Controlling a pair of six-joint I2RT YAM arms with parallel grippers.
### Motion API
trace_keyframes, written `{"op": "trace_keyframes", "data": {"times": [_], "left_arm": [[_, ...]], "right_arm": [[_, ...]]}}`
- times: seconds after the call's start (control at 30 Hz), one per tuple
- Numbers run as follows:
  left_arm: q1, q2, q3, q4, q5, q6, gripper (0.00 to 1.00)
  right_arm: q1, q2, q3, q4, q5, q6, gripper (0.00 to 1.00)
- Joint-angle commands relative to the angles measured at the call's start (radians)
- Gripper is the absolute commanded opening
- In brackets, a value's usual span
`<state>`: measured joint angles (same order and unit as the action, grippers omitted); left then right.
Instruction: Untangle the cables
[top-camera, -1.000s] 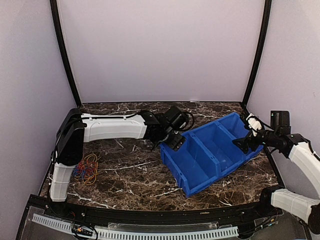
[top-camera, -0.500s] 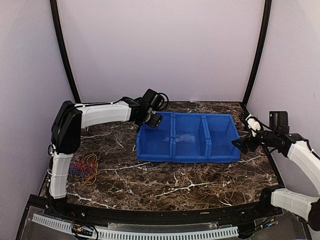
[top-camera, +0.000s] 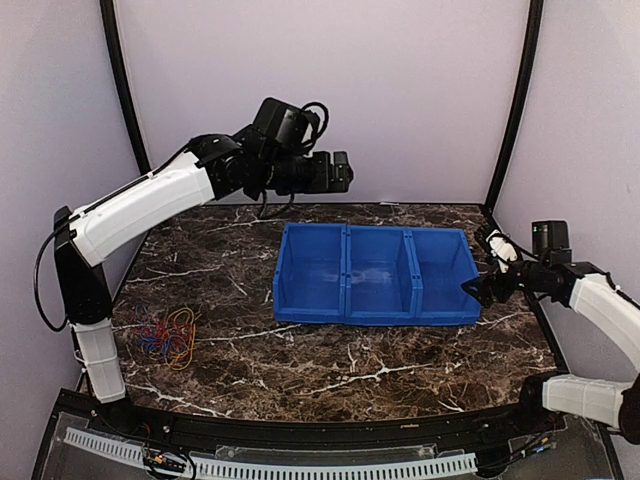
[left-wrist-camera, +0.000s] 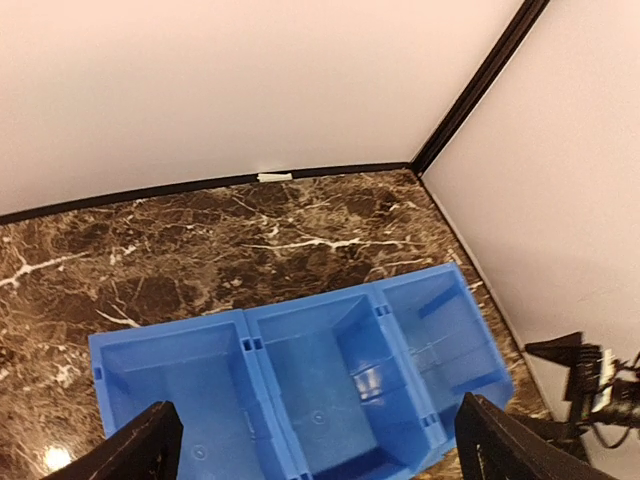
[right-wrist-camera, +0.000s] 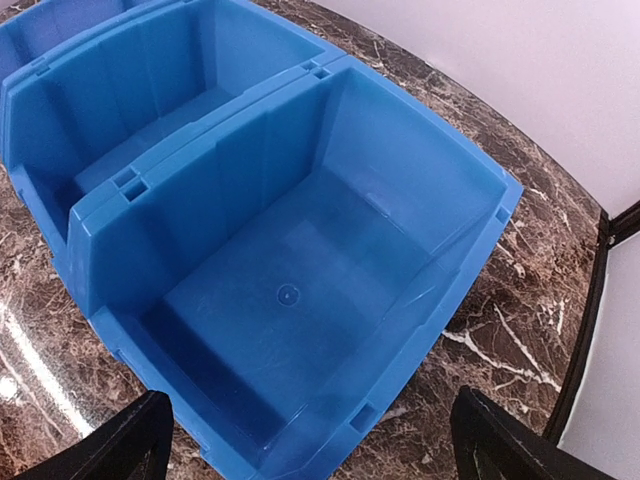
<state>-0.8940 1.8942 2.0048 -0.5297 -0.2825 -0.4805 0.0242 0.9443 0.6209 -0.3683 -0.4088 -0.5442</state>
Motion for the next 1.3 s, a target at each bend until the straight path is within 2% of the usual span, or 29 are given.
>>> {"op": "trace_keyframes", "data": {"times": [0.0, 0.17, 0.33, 0.6, 0.8, 0.97, 1.1, 1.17, 1.27], "left_arm": [[0.007, -0.009, 0.138, -0.178, 0.140, -0.248, 0.99], [0.006, -0.115, 0.098, -0.109, 0.313, -0.409, 0.99], [0.006, -0.226, 0.021, 0.049, 0.397, -0.447, 0.99], [0.006, -0.282, -0.050, 0.142, 0.426, -0.431, 0.99], [0.006, -0.310, -0.088, 0.181, 0.373, -0.397, 0.99], [0.006, -0.307, -0.096, 0.206, 0.411, -0.398, 0.99], [-0.014, -0.333, -0.120, 0.217, 0.349, -0.332, 0.99], [-0.014, -0.366, -0.198, 0.257, 0.320, -0.271, 0.99], [0.006, -0.431, -0.438, 0.336, 0.322, -0.164, 0.99]], "right_arm": [[-0.001, 0.033, 0.043, 0.015, -0.002, -0.002, 0.99], [-0.001, 0.091, 0.101, -0.025, -0.003, 0.001, 0.99], [0.000, 0.142, 0.151, -0.047, 0.008, 0.002, 0.99], [0.001, 0.154, 0.151, -0.051, 0.020, -0.004, 0.99], [0.001, 0.134, 0.145, -0.069, 0.049, -0.016, 0.99], [0.002, 0.126, 0.141, -0.099, 0.060, -0.037, 0.98], [0.015, 0.169, 0.119, -0.098, 0.078, -0.064, 0.92], [0.030, 0.212, 0.120, -0.088, 0.086, -0.062, 0.87], [0.056, 0.298, 0.164, -0.102, 0.087, -0.056, 0.77]]}}
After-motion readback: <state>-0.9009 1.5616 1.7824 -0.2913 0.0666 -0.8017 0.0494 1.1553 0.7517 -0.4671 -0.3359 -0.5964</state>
